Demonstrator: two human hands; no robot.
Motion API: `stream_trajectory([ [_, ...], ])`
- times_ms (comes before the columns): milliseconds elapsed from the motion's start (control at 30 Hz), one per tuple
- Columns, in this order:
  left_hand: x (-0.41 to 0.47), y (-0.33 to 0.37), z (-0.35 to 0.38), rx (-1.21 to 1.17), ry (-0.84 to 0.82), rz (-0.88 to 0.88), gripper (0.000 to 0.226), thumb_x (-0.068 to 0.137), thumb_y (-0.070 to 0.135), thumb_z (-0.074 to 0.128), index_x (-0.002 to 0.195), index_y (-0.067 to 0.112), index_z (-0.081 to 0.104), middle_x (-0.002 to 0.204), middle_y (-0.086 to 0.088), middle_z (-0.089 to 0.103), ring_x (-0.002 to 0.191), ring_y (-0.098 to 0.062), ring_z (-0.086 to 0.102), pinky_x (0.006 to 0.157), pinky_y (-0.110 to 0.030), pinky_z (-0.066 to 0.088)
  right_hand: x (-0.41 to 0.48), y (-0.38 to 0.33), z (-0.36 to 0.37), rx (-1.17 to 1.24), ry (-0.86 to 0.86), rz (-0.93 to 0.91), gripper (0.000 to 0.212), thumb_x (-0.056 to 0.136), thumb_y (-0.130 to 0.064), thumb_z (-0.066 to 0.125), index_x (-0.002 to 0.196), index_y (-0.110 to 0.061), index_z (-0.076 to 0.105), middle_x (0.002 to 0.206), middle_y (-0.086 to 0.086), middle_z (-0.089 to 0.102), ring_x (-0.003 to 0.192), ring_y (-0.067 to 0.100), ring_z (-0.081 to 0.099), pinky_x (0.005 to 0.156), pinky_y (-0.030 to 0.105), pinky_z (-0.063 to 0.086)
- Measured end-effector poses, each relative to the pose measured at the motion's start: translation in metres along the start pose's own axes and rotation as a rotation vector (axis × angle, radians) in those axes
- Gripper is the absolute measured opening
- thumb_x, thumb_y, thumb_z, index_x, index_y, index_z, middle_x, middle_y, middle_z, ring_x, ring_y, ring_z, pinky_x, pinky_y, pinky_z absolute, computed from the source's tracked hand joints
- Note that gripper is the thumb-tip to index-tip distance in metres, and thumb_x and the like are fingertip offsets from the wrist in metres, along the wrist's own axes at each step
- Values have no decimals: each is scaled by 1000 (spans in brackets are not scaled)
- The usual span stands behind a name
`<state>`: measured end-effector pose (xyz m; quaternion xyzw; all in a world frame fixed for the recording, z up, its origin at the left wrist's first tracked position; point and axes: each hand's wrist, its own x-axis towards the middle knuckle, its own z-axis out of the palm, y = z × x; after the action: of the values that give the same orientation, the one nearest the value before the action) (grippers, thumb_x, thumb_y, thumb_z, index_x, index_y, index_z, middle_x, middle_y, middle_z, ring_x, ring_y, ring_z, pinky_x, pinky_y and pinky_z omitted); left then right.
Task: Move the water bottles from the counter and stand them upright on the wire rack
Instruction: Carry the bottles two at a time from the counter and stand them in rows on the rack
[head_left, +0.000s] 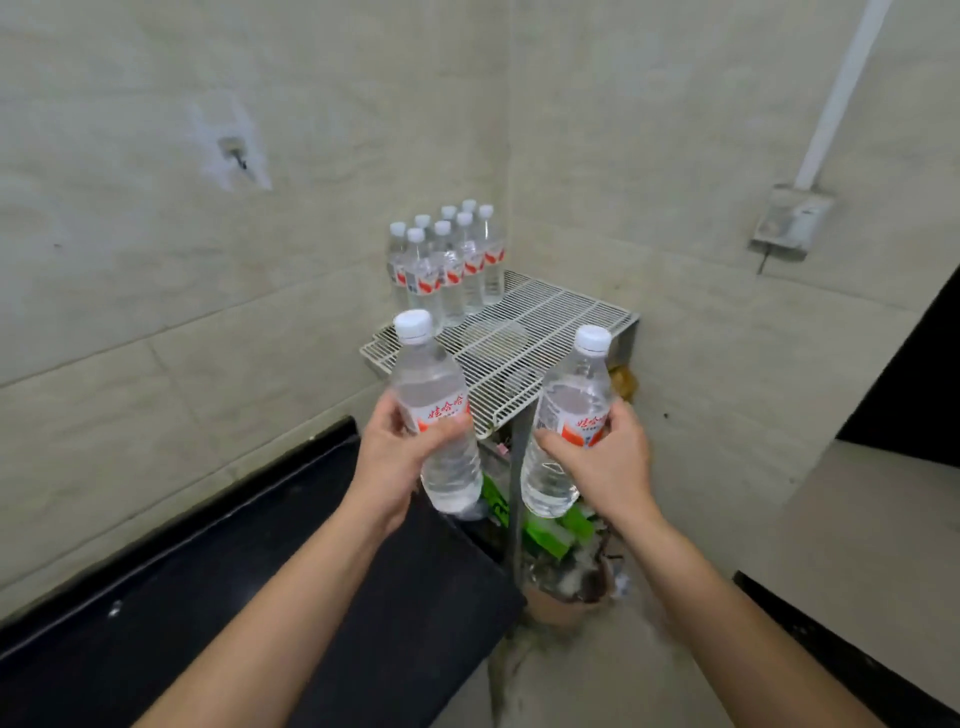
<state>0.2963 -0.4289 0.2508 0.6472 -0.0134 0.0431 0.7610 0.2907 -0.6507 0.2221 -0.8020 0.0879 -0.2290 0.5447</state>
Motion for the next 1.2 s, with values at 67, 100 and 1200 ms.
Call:
stream_trajectory([
  [67, 28, 7, 19, 64, -4, 62, 55, 65, 1, 86, 116, 8, 66, 103, -4, 76, 92, -13, 70, 79, -25, 56, 33, 2, -3, 23, 19, -16, 72, 48, -52, 80, 115, -31, 66, 107, -7, 66, 98, 15, 66, 90, 41, 56],
  [100, 44, 8, 26, 101, 4, 97, 51, 67, 2, 86, 114, 9, 68, 102, -1, 76, 90, -8, 70, 78, -22, 55, 50, 4, -3, 41, 21, -11, 69, 49, -52, 82, 113, -32, 66, 107, -7, 67, 99, 15, 67, 91, 42, 56],
  [1200, 365, -106, 56, 495, 570, -132, 60, 77, 12, 83, 129, 26, 55, 115, 13, 67, 105, -5, 66, 89, -26, 56, 420, 94, 251, 105, -988, -202, 85, 75, -52, 84, 147, -42, 40, 138, -20, 59, 125, 1, 57, 105, 35, 51],
])
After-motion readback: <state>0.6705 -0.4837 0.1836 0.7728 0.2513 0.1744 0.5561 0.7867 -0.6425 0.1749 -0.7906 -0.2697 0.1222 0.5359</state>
